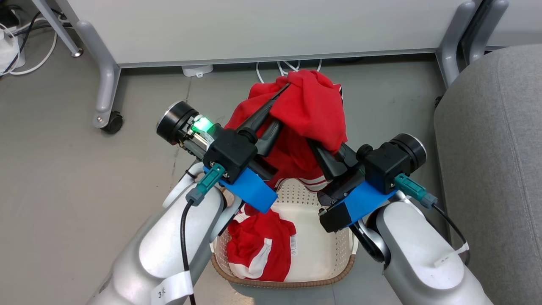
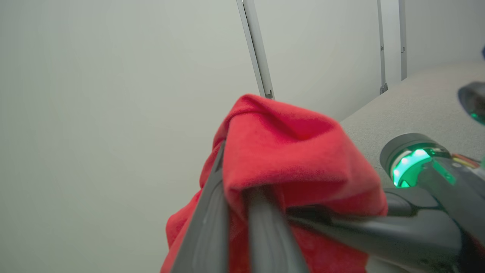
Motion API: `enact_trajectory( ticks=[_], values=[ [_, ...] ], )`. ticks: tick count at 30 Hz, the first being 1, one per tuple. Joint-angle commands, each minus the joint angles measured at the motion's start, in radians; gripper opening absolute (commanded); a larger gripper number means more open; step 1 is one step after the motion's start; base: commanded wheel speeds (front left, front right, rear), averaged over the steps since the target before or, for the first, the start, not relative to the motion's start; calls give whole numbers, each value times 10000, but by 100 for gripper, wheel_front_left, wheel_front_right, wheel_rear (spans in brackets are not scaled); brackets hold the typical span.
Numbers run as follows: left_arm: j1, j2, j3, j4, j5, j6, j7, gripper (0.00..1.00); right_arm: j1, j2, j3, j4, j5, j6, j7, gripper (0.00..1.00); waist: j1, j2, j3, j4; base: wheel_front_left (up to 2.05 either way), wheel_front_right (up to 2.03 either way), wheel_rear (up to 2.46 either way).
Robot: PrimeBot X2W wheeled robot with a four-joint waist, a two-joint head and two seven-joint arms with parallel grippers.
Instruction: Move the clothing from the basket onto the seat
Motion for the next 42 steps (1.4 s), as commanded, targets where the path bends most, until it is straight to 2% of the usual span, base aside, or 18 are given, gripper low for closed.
enact_trajectory(
  ticks=[1,9,10,11,26,33,42],
  values=[
    [-111,28,40,-47,-17,-10,-52,0,-129,33,-19,-21,47,1,-7,0,-1,0,0,-10,0,0,0],
    [-101,32,43,-34,-20,-10,-52,0,-140,48,-57,-166,54,1,-7,0,-1,0,22,-43,0,0,0],
    [-58,-2,69,2,-108,-10,-52,86,-128,51,-60,-178,50,1,-7,0,-1,0,22,-43,0,0,0],
    [-45,-10,59,19,-99,-10,-52,100,-115,52,-73,-185,46,1,-7,0,-1,0,22,-43,0,0,0],
    [150,81,29,34,10,-10,-52,100,37,90,-628,-490,184,1,-8,0,-1,0,203,-223,0,0,0],
    [160,183,-7,-49,26,-10,-49,100,156,102,-1212,-730,50,1,-8,0,-1,0,487,-822,0,0,0],
    [105,327,-211,7,-21,-10,-43,100,465,66,-2014,-1072,-62,1,-8,0,-1,0,757,-1975,0,0,0]
  ],
)
